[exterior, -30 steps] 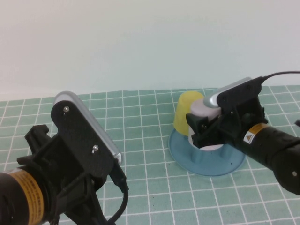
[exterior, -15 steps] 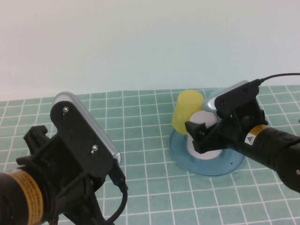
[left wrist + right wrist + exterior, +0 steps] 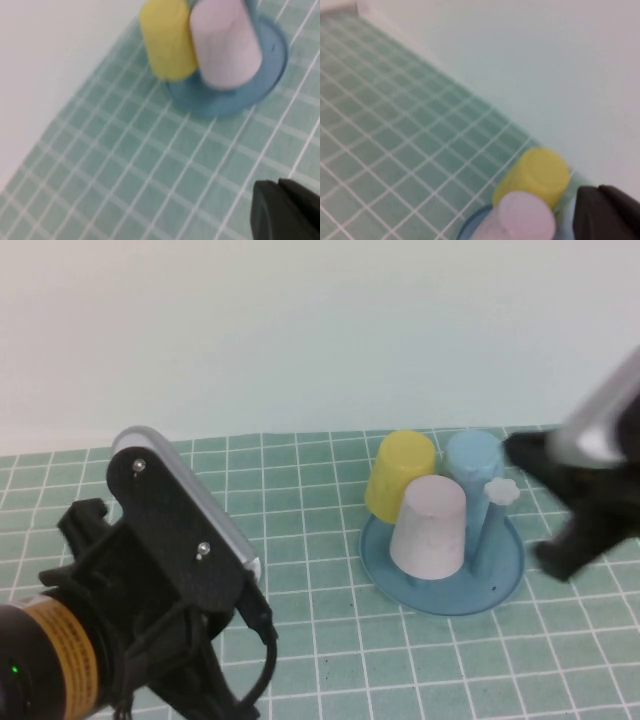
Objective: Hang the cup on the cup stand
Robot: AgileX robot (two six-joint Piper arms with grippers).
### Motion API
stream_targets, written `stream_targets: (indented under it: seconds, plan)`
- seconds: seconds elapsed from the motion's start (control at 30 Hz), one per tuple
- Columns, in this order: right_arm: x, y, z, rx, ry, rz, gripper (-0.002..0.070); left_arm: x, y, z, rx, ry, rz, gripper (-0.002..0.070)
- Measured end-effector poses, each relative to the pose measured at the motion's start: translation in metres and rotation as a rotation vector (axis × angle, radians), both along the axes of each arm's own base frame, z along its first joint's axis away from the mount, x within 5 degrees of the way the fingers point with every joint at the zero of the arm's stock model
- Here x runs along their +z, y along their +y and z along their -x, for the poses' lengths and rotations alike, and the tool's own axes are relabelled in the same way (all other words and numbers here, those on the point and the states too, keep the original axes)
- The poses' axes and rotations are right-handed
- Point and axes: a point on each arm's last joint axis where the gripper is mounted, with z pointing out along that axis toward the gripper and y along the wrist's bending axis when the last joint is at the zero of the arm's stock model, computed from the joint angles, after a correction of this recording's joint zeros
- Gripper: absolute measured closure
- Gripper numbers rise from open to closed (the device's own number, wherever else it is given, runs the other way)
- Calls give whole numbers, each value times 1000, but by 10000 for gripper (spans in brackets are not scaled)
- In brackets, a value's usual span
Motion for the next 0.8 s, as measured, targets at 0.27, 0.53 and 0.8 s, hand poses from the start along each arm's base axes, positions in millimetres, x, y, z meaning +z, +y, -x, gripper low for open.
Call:
stream_targets:
  seconds: [0.27,0.53,0.8]
  plan:
    - [21,-50,76,8,-149,-114,676,-2,-7,-2,-39,-68,73,675]
    - [-62,-79,121,-2,-67,-101,676,-2,-7,-2,-37,-66,76,675]
    - [-83,-84,126,-2,-101,-75,676,-1,-8,-2,-47,-73,89,675]
